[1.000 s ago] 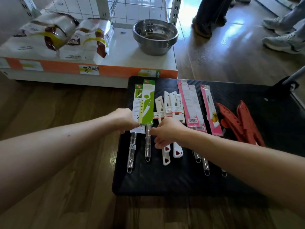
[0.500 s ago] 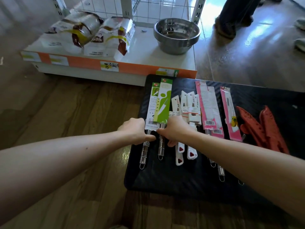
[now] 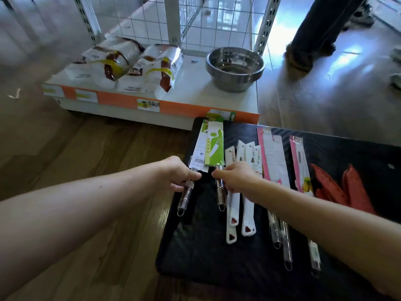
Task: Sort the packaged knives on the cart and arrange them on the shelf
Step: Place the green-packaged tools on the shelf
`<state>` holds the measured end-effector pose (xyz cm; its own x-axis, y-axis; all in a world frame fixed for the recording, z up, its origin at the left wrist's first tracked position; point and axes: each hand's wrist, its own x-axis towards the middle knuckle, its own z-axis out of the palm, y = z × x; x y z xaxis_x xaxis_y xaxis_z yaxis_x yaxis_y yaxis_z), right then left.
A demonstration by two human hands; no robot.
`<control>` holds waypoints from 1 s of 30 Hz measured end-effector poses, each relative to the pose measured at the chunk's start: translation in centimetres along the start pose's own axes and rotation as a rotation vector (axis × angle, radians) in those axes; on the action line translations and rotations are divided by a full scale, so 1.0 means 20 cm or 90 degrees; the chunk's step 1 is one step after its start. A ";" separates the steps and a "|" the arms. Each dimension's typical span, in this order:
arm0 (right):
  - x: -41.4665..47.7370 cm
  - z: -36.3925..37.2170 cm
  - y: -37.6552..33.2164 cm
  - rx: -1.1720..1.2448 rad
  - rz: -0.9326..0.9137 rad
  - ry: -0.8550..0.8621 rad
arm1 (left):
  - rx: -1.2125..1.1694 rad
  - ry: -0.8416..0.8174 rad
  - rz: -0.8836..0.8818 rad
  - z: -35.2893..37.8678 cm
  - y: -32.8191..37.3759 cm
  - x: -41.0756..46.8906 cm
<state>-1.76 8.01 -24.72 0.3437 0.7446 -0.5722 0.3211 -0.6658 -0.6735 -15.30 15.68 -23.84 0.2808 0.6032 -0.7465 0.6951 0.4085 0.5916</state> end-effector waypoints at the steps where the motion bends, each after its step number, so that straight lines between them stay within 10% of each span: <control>1: 0.01 -0.01 -0.01 0.005 -0.007 0.001 | -0.005 -0.001 -0.008 -0.02 0.02 -0.01; 15: -0.26 -0.36 -0.54 0.014 -0.063 0.021 | -0.261 0.086 0.043 -0.27 0.43 -0.53; 30: -1.36 -1.00 -1.99 0.052 -0.019 -0.027 | -0.284 0.078 0.026 -1.06 1.34 -1.91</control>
<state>-6.18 13.20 27.02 0.2961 0.7668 -0.5695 0.2572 -0.6382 -0.7256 -21.44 18.13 27.04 0.2027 0.6904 -0.6944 0.3257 0.6213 0.7127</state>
